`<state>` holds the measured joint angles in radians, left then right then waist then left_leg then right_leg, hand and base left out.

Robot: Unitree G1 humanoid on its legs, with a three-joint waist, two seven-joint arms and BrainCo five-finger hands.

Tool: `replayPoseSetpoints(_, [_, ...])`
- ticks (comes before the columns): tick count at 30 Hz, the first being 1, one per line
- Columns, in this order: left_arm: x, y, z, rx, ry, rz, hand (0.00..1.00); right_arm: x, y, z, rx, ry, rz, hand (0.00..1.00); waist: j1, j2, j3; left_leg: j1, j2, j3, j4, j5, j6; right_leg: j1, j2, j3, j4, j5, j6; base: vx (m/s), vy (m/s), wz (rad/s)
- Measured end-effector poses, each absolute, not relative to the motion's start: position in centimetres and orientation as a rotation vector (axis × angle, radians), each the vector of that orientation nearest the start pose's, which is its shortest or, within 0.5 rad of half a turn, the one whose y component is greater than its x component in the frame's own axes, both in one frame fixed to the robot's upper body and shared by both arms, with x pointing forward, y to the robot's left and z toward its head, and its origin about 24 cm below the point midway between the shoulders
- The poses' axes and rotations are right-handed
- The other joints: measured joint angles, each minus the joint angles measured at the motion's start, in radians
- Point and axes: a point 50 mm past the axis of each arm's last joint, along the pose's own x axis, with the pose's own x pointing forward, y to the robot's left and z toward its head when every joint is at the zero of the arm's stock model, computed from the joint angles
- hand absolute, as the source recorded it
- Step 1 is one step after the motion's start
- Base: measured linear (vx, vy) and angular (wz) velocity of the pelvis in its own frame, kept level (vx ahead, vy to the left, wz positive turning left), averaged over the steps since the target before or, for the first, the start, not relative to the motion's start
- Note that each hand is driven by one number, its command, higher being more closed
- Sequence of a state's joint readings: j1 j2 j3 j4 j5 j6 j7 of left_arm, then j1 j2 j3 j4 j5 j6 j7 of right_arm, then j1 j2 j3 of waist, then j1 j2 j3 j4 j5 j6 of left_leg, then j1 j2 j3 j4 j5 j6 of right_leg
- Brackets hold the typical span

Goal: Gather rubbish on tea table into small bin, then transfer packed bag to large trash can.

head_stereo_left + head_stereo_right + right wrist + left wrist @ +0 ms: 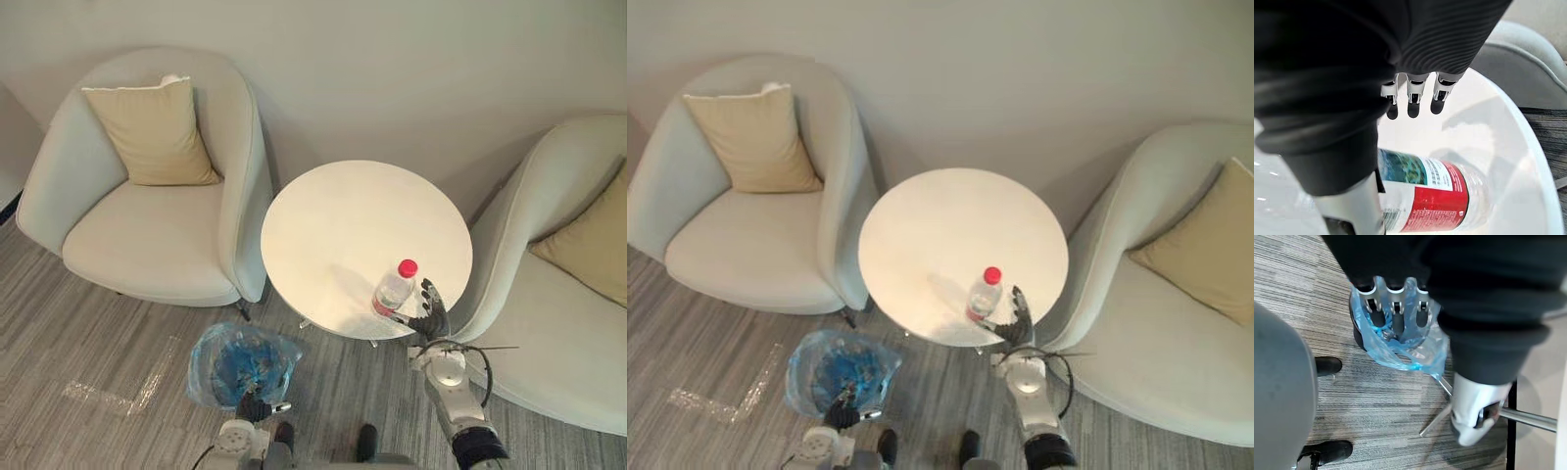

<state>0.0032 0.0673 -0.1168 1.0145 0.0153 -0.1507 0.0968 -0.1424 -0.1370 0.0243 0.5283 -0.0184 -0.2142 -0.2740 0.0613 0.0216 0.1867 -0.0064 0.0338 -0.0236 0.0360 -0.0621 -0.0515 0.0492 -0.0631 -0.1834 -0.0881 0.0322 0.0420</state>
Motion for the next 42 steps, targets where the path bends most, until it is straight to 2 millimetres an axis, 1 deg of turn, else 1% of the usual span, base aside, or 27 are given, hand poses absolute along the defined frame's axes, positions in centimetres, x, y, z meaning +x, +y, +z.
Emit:
replayPoseSetpoints(4, [14.7,16.2,-14.2,0.159,0.844,0.007,0.00,27.6,-18.6,-0.7,-0.185,0.114,-0.223,0.00,0.003,0.010,0.012,-0.044,-0.003,-0.016,0.002,0.007,0.000,-0.034,-0.002,-0.017,0.000,0.000,0.000,0.00,-0.001,0.12])
replayPoseSetpoints(6, [14.9,16.3,-14.1,0.154,0.837,0.016,0.00,28.1,-18.4,-0.3,-0.178,0.102,-0.218,0.00,0.007,0.012,0.020,-0.045,-0.004,-0.019,0.002,0.007,0.000,-0.035,-0.002,-0.018,0.000,0.000,0.000,0.02,0.002,0.07])
replayPoseSetpoints(7, [15.1,16.3,-14.0,0.154,0.826,0.018,0.00,28.8,-18.1,0.3,-0.178,0.079,-0.206,1.00,0.008,0.015,0.033,-0.046,-0.005,-0.020,0.002,0.007,0.000,-0.035,-0.003,-0.018,0.000,0.000,0.000,0.00,0.000,0.00])
replayPoseSetpoints(10, [15.2,16.3,-13.9,0.154,0.815,0.020,0.00,29.6,-17.8,0.9,-0.179,0.061,-0.197,1.00,0.014,0.017,0.040,-0.066,-0.007,-0.023,0.004,0.007,0.001,-0.053,-0.004,-0.020,0.000,0.000,0.000,0.00,0.003,0.01])
replayPoseSetpoints(13, [15.3,16.5,-13.8,0.159,0.813,0.026,0.00,29.9,-17.7,1.1,-0.164,0.060,-0.197,1.00,0.028,0.019,0.043,-0.067,-0.007,-0.030,0.004,0.007,0.001,-0.052,-0.004,-0.022,0.000,0.000,0.000,0.01,0.006,0.05])
replayPoseSetpoints(16, [15.3,16.5,-13.8,0.158,0.812,0.027,0.00,30.2,-17.5,1.3,-0.149,0.055,-0.194,1.00,0.030,0.022,0.047,-0.077,-0.009,-0.047,0.008,0.007,0.001,-0.052,-0.005,-0.028,0.000,0.000,0.000,0.00,0.007,0.12])
replayPoseSetpoints(17, [15.3,16.5,-13.8,0.156,0.813,0.029,0.00,30.3,-17.5,1.3,-0.136,0.061,-0.195,1.00,0.035,0.022,0.048,-0.080,-0.009,-0.048,0.010,0.007,0.001,-0.054,-0.005,-0.029,0.000,0.000,-0.001,-0.01,0.011,0.09])
replayPoseSetpoints(19, [15.3,16.6,-13.8,0.155,0.814,0.030,0.00,30.3,-17.6,1.0,-0.138,0.074,-0.194,1.00,0.044,0.023,0.048,-0.080,-0.009,-0.048,0.011,0.007,0.001,-0.054,-0.005,-0.029,0.000,0.000,-0.001,0.00,0.000,0.00])
replayPoseSetpoints(23, [15.3,16.9,-13.8,0.160,0.815,0.036,0.00,30.2,-17.4,1.0,-0.135,0.073,-0.183,1.00,0.045,0.025,0.059,-0.080,-0.010,-0.048,0.016,0.007,0.001,-0.052,-0.007,-0.027,0.002,0.000,0.000,-0.01,0.003,0.00])
replayPoseSetpoints(27, [15.3,16.9,-13.8,0.161,0.815,0.034,0.00,28.6,-17.1,1.7,-0.116,0.011,-0.163,1.00,0.042,0.025,0.059,-0.073,-0.010,-0.045,0.018,0.007,0.001,-0.052,-0.008,-0.021,0.010,-0.001,0.000,-0.01,0.006,-0.02])
replayPoseSetpoints(31, [15.2,16.7,-13.9,0.176,0.818,0.019,0.00,26.7,-16.9,2.5,-0.091,-0.050,-0.146,1.00,0.029,0.024,0.059,-0.058,-0.010,-0.038,0.018,0.007,0.001,-0.046,-0.010,-0.007,0.020,-0.003,0.003,-0.04,0.016,-0.08])
replayPoseSetpoints(36, [15.1,16.6,-14.0,0.185,0.825,0.003,0.00,24.9,-16.2,2.5,-0.110,-0.070,-0.096,1.00,0.014,0.021,0.055,-0.024,-0.008,-0.014,0.015,0.006,0.001,-0.026,-0.010,0.020,0.022,-0.002,0.004,-0.04,0.015,-0.15])
replayPoseSetpoints(38, [14.7,16.7,-14.1,0.206,0.838,-0.014,0.00,24.0,-15.4,2.8,-0.101,-0.087,-0.051,1.00,-0.007,0.016,0.041,-0.022,-0.008,-0.009,0.015,0.006,0.000,-0.027,-0.009,0.030,0.020,0.001,0.008,-0.04,0.010,-0.10])
replayPoseSetpoints(42, [14.5,16.7,-14.3,0.227,0.850,-0.033,0.00,22.7,-14.5,3.1,-0.141,-0.111,-0.003,1.00,-0.007,0.001,0.019,-0.006,-0.004,0.011,0.011,0.006,0.000,-0.020,-0.006,0.052,0.011,0.009,0.009,-0.03,0.008,-0.17])
